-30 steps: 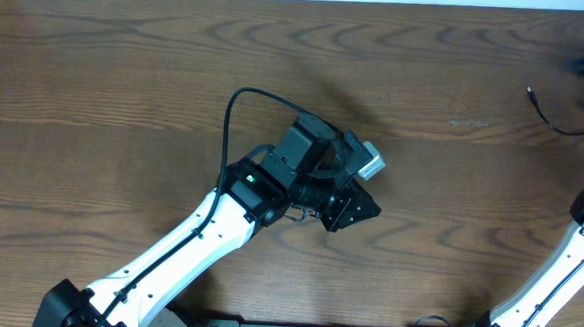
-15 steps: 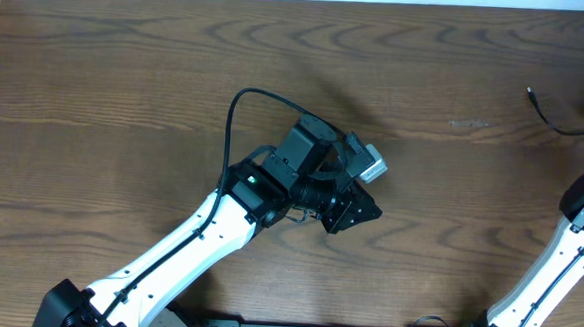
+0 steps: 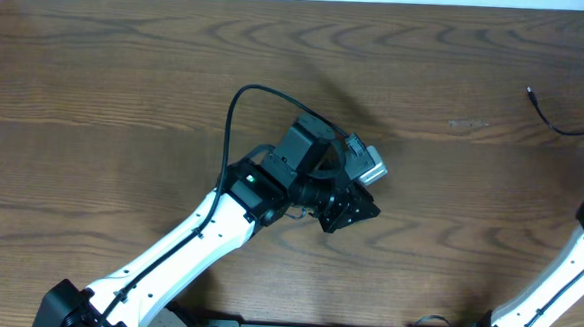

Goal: Untangle cables

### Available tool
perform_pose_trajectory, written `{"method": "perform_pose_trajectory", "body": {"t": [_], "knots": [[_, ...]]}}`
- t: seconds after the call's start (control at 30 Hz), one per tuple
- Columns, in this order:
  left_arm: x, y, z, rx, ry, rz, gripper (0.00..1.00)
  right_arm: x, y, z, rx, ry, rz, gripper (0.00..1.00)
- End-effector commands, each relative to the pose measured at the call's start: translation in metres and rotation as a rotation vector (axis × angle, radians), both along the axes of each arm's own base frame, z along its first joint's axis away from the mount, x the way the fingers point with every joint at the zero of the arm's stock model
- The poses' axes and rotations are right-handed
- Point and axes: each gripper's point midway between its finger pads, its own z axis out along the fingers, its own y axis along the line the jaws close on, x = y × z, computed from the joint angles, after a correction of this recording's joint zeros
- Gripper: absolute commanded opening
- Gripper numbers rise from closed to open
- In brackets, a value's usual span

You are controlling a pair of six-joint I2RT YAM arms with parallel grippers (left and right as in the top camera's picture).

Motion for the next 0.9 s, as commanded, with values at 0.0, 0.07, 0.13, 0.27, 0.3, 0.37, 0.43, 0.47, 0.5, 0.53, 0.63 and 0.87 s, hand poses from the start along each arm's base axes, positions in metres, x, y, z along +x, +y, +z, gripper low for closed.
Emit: {"method": "perform_pose_trajectory", "body": {"t": [0.0, 0.07, 0.13, 0.27, 0.3, 0.37, 0.43, 0.47, 0.5, 0.53, 0.63, 0.87], "knots": [[0.006, 0.003, 0.0, -0.005, -0.009, 0.0, 0.26, -0.023, -0.022, 0.023, -0.065, -0.033, -0.061, 0.99], [0.008, 0.004, 0.0, -0.006, -0.011, 0.007, 0.26, -0.021, -0.029, 0.017, -0.023, -0.077, -0.044, 0.99], [0.01, 0.005, 0.001, -0.01, -0.015, 0.012, 0.26, -0.014, -0.033, 0.011, 0.02, -0.124, -0.006, 0.99], [0.013, 0.002, 0.004, -0.024, -0.035, 0.009, 0.26, 0.001, -0.039, 0.012, 0.014, -0.161, 0.053, 0.99], [0.014, 0.002, 0.005, -0.027, -0.039, 0.009, 0.26, 0.004, -0.04, 0.013, 0.01, -0.162, 0.067, 0.99], [0.014, 0.002, 0.006, -0.031, -0.044, 0.009, 0.26, 0.01, -0.042, 0.014, -0.003, -0.171, 0.087, 0.99], [0.014, 0.002, 0.006, -0.031, -0.044, 0.009, 0.26, 0.018, -0.044, 0.015, -0.015, -0.199, 0.097, 0.99], [0.014, 0.002, 0.006, -0.031, -0.044, 0.009, 0.26, 0.022, -0.044, 0.014, -0.013, -0.211, 0.106, 0.99], [0.014, 0.002, 0.006, -0.031, -0.043, 0.01, 0.26, 0.028, -0.044, 0.011, 0.0, -0.228, 0.128, 0.99], [0.014, 0.002, 0.006, -0.031, -0.044, 0.01, 0.26, 0.034, -0.043, 0.007, 0.018, -0.248, 0.151, 0.99], [0.014, 0.002, 0.006, -0.031, -0.044, 0.01, 0.26, 0.049, -0.039, -0.014, 0.09, -0.286, 0.206, 0.99], [0.014, 0.001, 0.006, -0.033, -0.036, 0.016, 0.26, 0.053, -0.035, -0.076, 0.174, -0.264, 0.183, 0.99]]}}
